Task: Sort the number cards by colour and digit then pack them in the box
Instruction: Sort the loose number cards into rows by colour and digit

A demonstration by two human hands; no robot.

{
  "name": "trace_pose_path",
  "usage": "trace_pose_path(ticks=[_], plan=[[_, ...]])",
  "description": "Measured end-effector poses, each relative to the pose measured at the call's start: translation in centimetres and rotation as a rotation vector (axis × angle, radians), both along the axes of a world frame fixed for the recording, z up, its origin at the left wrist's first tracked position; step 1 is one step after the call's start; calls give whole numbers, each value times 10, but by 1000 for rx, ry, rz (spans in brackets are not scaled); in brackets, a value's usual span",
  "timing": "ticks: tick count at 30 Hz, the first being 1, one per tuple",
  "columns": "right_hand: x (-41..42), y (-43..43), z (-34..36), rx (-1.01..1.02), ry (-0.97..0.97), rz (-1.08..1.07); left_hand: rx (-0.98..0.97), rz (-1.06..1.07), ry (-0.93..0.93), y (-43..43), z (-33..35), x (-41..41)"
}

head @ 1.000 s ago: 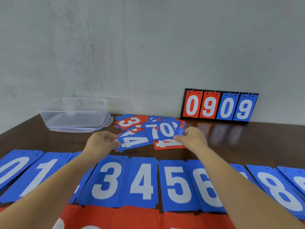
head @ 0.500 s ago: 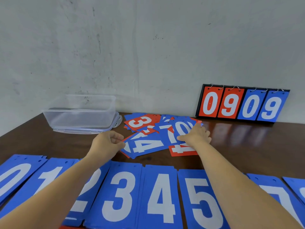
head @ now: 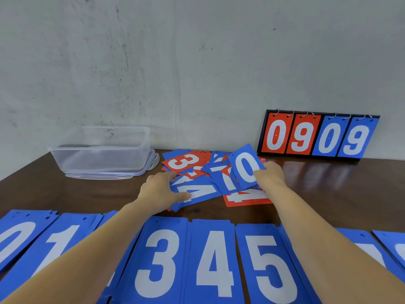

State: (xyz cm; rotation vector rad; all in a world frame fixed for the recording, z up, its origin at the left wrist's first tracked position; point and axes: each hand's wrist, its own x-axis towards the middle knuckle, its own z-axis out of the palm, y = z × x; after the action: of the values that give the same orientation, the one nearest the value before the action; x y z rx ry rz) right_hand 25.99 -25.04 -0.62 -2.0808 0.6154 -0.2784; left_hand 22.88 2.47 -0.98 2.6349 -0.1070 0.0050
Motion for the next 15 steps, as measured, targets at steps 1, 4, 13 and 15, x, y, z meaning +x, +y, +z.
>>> trace_pose_path(ticks=[1, 4, 13, 15], plan=[[-2, -2, 5, 67, -36, -7, -35, 8, -8, 2, 1, 0], [-10, 4, 22, 213, -68, 31, -194, 29, -5, 4, 8, -2], [-29, 66, 29, 298, 101, 596, -774, 8, 107, -23, 30, -11], [-29, 58, 23, 296, 89, 513, -758, 70, 103, -17, 28, -10]])
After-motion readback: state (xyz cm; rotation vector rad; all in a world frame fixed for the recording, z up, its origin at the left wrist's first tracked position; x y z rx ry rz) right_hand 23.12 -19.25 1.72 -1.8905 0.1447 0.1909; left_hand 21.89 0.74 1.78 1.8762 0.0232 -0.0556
